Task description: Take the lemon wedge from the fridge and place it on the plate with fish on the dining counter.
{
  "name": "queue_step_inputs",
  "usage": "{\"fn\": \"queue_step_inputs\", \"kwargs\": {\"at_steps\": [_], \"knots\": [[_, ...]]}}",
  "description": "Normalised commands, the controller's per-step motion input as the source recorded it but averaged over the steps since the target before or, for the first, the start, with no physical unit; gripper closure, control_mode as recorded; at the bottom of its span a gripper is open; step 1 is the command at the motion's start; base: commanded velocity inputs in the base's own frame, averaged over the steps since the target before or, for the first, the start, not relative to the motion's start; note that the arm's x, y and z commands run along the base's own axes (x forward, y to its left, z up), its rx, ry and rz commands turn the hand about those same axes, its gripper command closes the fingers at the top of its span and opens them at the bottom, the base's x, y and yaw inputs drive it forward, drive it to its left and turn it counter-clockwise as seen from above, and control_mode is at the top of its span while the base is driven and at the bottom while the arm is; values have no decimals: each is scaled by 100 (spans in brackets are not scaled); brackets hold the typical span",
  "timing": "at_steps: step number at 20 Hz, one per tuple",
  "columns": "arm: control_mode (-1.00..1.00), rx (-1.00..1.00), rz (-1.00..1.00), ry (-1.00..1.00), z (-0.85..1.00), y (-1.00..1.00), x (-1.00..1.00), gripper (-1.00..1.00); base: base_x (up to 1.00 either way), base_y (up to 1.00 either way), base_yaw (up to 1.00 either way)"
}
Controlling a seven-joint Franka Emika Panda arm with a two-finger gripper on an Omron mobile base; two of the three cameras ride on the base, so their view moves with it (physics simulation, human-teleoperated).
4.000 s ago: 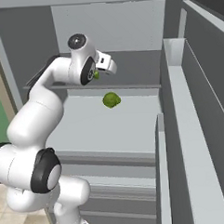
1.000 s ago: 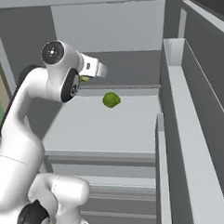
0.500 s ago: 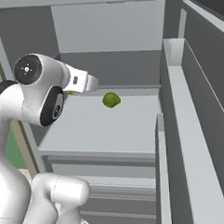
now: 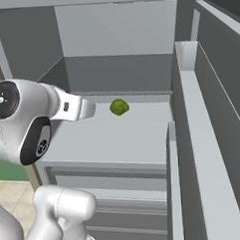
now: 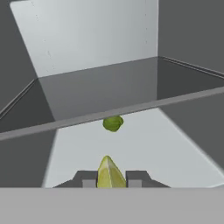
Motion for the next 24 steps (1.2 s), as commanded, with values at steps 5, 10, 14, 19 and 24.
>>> {"fn": "queue_step_inputs", "kwargs": {"at_steps": [5, 10, 14, 19, 24], "knots": [[-100, 0, 0, -1, 0, 0, 0, 100, 0, 0, 0], [100, 0, 4, 1, -6, 15, -45, 100, -40, 16, 6], [100, 0, 0, 0, 0, 0, 0, 100, -100, 38, 10], [100, 0, 0, 0, 0, 0, 0, 100, -100, 45, -8], [100, 0, 0, 0, 0, 0, 0, 100, -100, 81, -48]]}}
